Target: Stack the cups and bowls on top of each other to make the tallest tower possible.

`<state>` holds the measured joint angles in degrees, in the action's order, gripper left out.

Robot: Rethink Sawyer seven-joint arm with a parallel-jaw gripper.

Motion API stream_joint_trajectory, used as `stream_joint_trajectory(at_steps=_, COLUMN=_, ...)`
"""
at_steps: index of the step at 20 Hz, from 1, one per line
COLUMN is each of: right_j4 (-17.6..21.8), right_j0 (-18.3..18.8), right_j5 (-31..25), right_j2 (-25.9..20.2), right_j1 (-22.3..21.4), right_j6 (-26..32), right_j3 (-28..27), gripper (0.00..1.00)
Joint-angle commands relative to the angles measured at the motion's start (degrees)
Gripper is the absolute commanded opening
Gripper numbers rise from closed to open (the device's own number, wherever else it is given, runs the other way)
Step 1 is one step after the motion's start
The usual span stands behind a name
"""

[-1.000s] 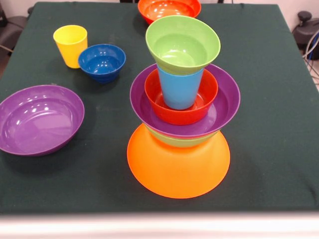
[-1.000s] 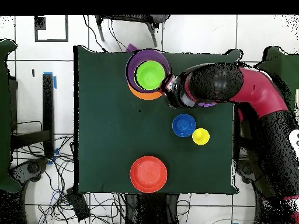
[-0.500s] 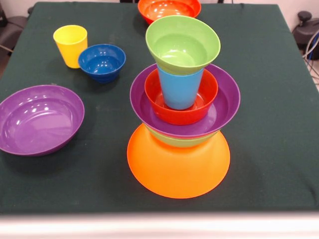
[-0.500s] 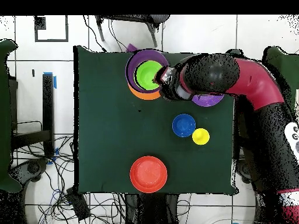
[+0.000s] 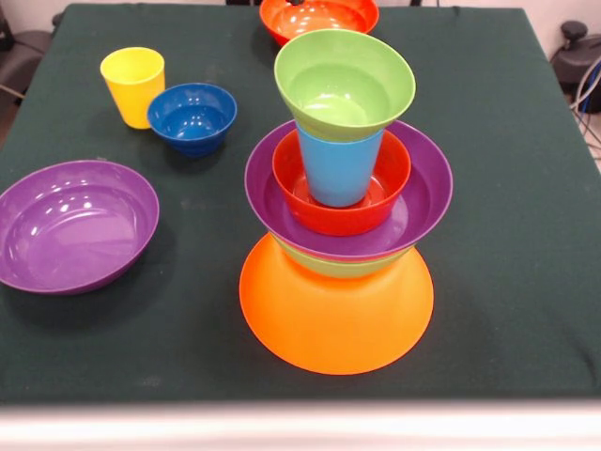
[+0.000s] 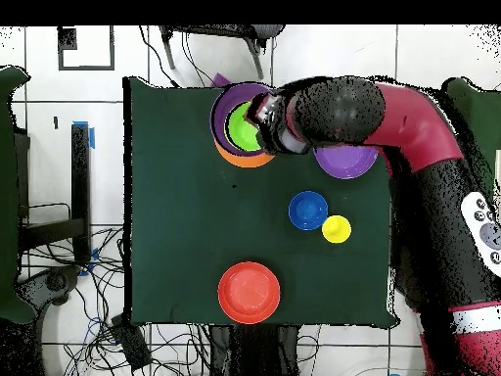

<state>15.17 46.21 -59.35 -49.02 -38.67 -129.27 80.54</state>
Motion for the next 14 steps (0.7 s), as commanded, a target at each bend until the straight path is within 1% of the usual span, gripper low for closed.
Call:
stream_joint_trajectory(at_steps=1, right_j4=2.6, right_j0=-3.8, right_j5=-3.0, right_j2=5.1, right_j1=4.1, right_j6=4.3, right_j3=-7.1, gripper=1.00)
stream_joint_trajectory(at_steps=4, right_j4=4.0, right_j0=-4.1, right_j5=-8.9, right_j2=6.7, right_j1=2.2, right_j6=5.7, right_j3=-9.7, gripper=1.00)
stream_joint_trajectory(at_steps=6, right_j4=5.7, right_j0=-3.7, right_j5=-10.9, right_j2=8.0, right_j1=0.6, right_j6=6.7, right_j3=-10.3, gripper=1.00)
stream_joint_trajectory(at_steps=8, right_j4=7.1, right_j0=-3.3, right_j5=-12.7, right_j2=9.0, right_j1=0.0, right_j6=8.2, right_j3=-11.3, gripper=1.00)
stream_joint_trajectory(at_steps=11, right_j4=7.6, right_j0=-1.6, right_j5=-13.6, right_j2=9.3, right_j1=-0.1, right_j6=10.2, right_j3=-11.1, gripper=1.00)
stream_joint_trajectory(at_steps=14, right_j4=8.5, right_j0=-0.1, right_j5=-12.8, right_j2=9.5, right_j1=-0.1, right_j6=11.6, right_j3=-10.1, gripper=1.00)
